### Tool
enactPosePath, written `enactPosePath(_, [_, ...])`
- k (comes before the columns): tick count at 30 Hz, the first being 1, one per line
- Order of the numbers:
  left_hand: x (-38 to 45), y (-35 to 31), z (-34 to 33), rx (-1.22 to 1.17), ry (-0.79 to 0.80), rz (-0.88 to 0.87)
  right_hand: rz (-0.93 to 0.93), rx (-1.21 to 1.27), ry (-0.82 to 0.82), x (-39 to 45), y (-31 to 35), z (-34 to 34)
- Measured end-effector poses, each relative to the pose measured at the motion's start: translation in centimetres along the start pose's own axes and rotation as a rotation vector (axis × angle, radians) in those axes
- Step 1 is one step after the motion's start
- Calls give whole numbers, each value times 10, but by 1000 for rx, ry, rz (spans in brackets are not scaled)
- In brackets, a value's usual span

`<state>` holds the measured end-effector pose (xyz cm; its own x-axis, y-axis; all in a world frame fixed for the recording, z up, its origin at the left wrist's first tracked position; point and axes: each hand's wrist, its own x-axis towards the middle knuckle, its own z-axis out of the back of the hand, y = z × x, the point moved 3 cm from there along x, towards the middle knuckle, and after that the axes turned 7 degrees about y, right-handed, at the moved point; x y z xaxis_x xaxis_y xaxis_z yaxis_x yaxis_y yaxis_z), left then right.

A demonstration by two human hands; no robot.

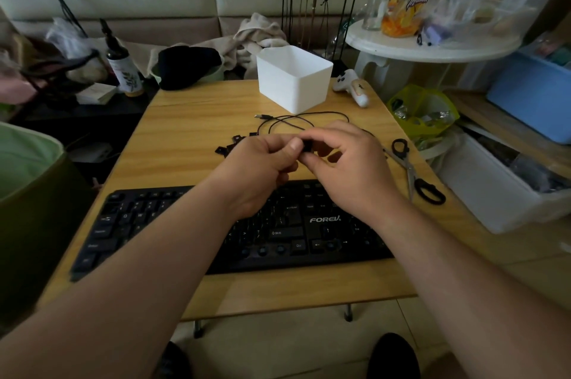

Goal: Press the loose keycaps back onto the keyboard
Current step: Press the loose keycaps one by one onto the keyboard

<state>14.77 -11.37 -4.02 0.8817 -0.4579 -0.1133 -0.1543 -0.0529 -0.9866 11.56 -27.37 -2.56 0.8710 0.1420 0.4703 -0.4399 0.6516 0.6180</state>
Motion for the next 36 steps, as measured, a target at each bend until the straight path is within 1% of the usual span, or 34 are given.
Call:
enactPosePath(6, [-6, -2, -7, -133, 56, 8, 9, 38, -51, -5, 6, 7])
enactPosePath(14, [-9, -2, -11, -223, 81, 22, 10, 56, -62, -6, 8, 13])
enactPosePath(17, [-11, -3, -10, -136, 88, 11, 23, 44, -47, -7, 8, 15])
enactPosePath(23, [-16, -6, -10, 180, 30, -16, 54, -13, 41, -7, 5, 29])
enactPosePath(26, [-19, -4, -17, 206, 33, -2, 103, -119, 102, -10, 6, 36])
enactPosePath(31, [-21, 2, -37, 180, 62, 11, 144, -250, 133, -13, 12, 52])
enactPosePath(33, [-21, 1, -41, 224, 64, -23, 120, -253, 153, -15, 10, 57])
enactPosePath(34, [-21, 0, -42, 303, 45, -53, 80, -240, 159, -15, 6, 62])
enactPosePath(36, [-20, -2, -43, 564, -6, -123, -51, -207, 164, -15, -13, 75])
